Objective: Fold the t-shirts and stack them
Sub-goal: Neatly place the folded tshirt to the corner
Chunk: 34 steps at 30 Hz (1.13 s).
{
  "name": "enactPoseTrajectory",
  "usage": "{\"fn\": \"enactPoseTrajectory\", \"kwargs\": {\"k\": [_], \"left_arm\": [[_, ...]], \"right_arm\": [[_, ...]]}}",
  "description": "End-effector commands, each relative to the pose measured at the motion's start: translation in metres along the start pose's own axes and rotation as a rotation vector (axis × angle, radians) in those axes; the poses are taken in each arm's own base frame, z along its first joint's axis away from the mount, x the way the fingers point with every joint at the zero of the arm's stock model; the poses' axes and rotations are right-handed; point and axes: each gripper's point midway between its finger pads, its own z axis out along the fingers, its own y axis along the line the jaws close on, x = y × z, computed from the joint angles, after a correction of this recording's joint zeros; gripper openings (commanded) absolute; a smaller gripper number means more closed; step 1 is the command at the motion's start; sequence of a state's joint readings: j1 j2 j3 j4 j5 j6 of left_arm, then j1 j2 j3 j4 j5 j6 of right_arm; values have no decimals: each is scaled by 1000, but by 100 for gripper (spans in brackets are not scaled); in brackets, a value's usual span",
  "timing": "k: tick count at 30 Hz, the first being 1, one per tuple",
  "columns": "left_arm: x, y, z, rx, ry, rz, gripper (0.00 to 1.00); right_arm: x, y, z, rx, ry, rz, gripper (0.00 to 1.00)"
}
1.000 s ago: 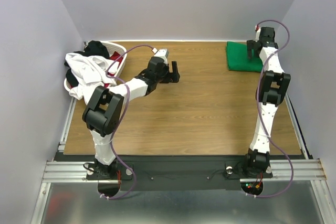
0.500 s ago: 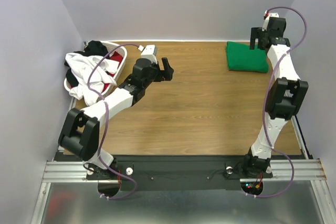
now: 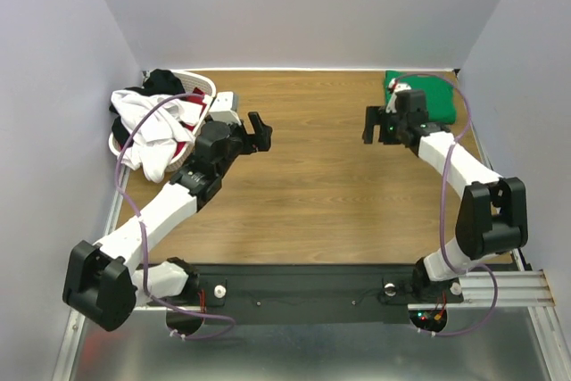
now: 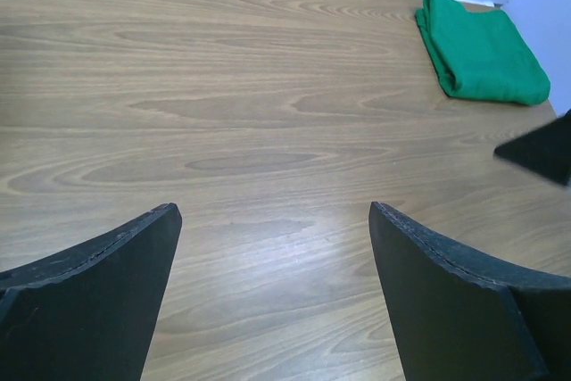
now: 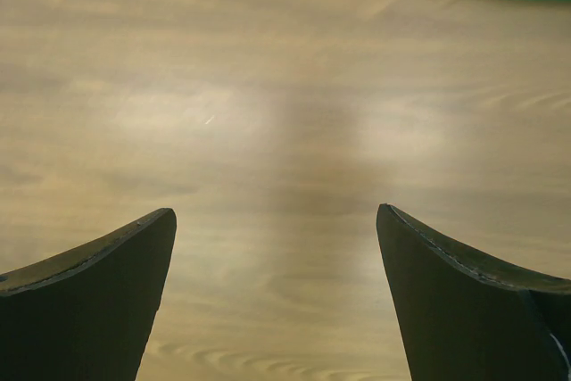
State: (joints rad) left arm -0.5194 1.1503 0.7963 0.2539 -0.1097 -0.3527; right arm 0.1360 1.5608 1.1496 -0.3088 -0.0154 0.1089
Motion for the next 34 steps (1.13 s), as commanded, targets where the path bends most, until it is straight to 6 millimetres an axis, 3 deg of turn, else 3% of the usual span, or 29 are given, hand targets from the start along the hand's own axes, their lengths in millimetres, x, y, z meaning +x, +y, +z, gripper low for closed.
{"fn": "enactPoseTrajectory", "kwargs": {"k": [1, 4, 5, 6, 9, 12, 16, 34], "left_arm": [[-10, 8, -13, -28, -32, 22, 99], [-11, 8, -20, -22, -34, 33, 99], [-10, 9, -22, -24, -30, 34, 99], [-10, 9, -23, -24, -31, 34, 99], [-11, 8, -27, -9, -45, 26, 99], [-11, 8, -30, -11, -45, 16, 99], [-5, 7, -30, -16, -2, 15, 99], [-20, 19, -43, -94, -78, -4, 99]], "right_arm": [[6, 51, -18, -118, -53, 39, 100], [19, 72, -31, -179, -59, 26, 100], [38, 77, -31, -203, -29, 20, 100], [36, 81, -39, -228, -51, 35, 100], [55, 82, -48, -252, -35, 46, 100], [46, 77, -65, -238, -96, 39, 100], [40, 75, -71, -236, -126, 27, 100], [44, 68, -71, -208, -130, -2, 100]]}}
